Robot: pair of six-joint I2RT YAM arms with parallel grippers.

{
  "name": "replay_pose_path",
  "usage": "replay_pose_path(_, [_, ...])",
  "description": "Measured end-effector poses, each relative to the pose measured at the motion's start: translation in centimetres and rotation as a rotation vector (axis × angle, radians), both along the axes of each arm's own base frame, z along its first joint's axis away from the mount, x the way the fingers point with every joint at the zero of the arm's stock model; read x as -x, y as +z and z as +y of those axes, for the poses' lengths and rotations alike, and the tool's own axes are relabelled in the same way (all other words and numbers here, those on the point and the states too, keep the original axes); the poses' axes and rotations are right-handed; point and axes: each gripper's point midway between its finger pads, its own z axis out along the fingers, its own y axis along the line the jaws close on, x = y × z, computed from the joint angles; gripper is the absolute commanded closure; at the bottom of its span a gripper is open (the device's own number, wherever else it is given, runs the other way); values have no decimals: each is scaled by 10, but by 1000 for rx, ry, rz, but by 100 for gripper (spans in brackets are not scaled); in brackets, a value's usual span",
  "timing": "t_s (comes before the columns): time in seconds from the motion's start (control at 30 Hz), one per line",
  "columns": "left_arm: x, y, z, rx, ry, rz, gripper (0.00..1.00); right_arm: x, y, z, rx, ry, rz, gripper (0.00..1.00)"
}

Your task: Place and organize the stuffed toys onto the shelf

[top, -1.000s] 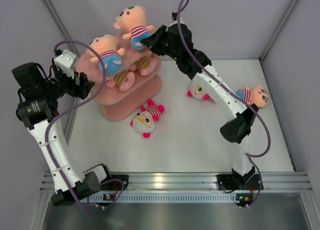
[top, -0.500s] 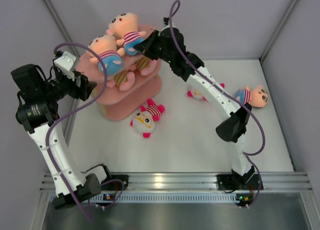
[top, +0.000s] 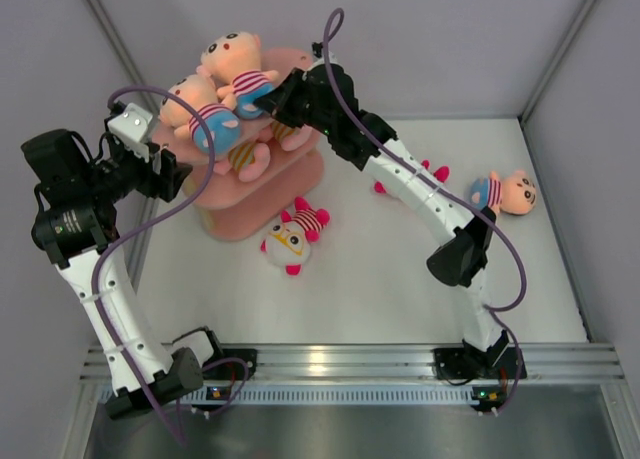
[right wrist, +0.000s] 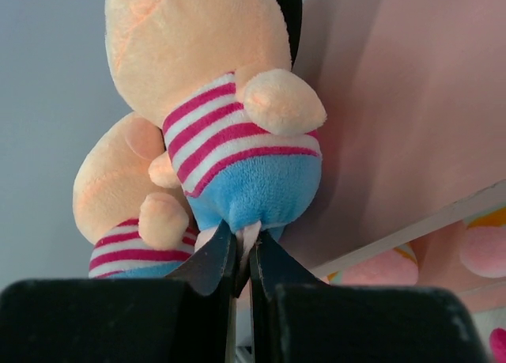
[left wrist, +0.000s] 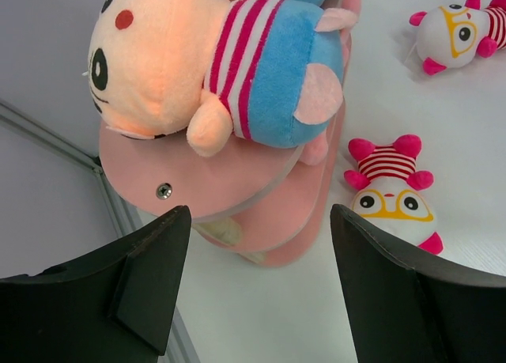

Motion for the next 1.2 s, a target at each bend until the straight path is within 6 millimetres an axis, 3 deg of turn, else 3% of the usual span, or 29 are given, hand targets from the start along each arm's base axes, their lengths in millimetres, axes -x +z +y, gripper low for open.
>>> replay_pose_path(0.2, [0, -4, 2, -3, 10, 8, 23, 2, 2, -14, 39, -36, -25, 100])
replay_pose_path(0.37, [0, -4, 1, -2, 7, 8, 23, 13, 16, -27, 39, -33, -41, 100])
replay_pose_path(0.6, [0, -5, 2, -2, 9, 11, 23, 20, 14, -27, 44, -9, -31, 98])
replay_pose_path(0.67, [-1, -6, 2, 0, 10, 14, 23, 20, 9, -26, 48, -4, -22, 82])
replay_pose_path(0.7, [-1, -7, 2, 0, 10, 16, 23, 20, 8, -25, 48, -1, -18, 66])
replay_pose_path(0.77, [-1, -8, 2, 1, 10, 19, 23, 21, 7, -24, 47, 9, -15, 58])
replay_pose_path(1.0, [-1, -8, 2, 2, 10, 20, 23, 22, 7, -23, 50, 20, -23, 49])
replay_pose_path(1.2, [0, -9, 3, 0, 15, 21, 23, 29, 16, -33, 81, 28, -63, 32])
